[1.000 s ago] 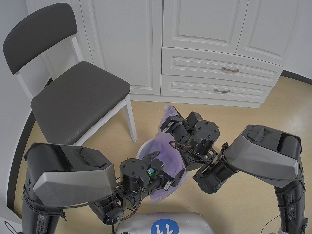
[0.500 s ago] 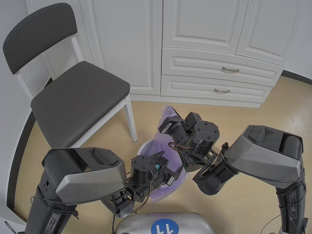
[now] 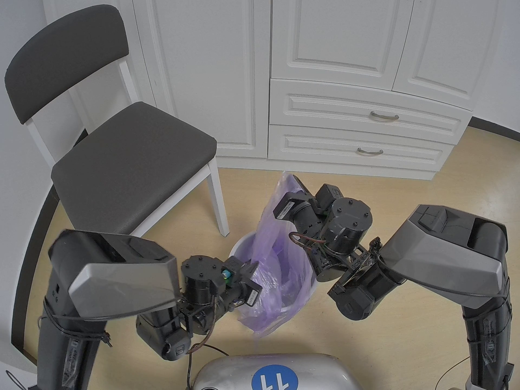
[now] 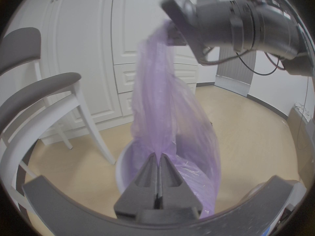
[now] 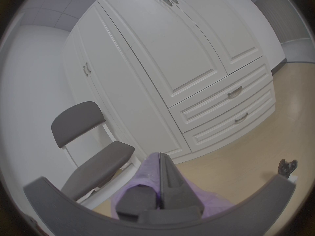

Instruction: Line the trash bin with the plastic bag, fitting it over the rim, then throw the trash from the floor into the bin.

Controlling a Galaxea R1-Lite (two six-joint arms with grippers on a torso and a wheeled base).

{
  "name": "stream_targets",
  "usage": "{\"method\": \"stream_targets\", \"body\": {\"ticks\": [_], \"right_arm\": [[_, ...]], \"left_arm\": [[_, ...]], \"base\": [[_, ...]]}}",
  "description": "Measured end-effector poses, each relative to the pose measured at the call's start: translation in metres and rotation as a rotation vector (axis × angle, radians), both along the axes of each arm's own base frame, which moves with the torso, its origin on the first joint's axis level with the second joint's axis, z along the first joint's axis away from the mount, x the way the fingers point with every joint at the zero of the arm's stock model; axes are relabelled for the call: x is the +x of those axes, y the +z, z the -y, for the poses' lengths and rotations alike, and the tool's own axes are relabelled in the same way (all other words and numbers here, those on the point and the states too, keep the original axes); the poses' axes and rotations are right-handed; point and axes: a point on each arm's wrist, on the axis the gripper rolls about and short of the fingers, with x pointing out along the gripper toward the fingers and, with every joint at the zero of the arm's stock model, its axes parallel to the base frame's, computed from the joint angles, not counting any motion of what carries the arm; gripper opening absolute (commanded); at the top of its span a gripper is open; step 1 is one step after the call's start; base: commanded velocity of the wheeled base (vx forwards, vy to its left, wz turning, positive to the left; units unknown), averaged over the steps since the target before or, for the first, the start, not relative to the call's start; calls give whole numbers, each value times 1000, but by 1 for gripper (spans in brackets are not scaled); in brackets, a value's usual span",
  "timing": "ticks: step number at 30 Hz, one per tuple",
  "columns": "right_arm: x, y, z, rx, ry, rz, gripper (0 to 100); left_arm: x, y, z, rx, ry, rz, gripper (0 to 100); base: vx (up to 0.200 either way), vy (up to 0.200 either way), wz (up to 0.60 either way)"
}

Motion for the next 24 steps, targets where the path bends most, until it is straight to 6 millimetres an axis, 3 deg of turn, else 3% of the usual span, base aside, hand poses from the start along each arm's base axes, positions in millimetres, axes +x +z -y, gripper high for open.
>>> {"method": "stream_targets", "body": {"ticks": [7, 12, 24], "right_arm": [[13, -11, 26, -133, -75, -18, 0], [15, -24, 44, -234, -105, -51, 0], [-25, -71, 73, -543, -18, -223, 0]], "left_arm": [[6, 25, -48, -7, 98, 9, 0], [8, 40, -70, -13, 107, 27, 0], [4, 45, -89, 29, 95, 31, 0]], "base": [[0, 0, 0], [0, 0, 0], [0, 0, 0]]}}
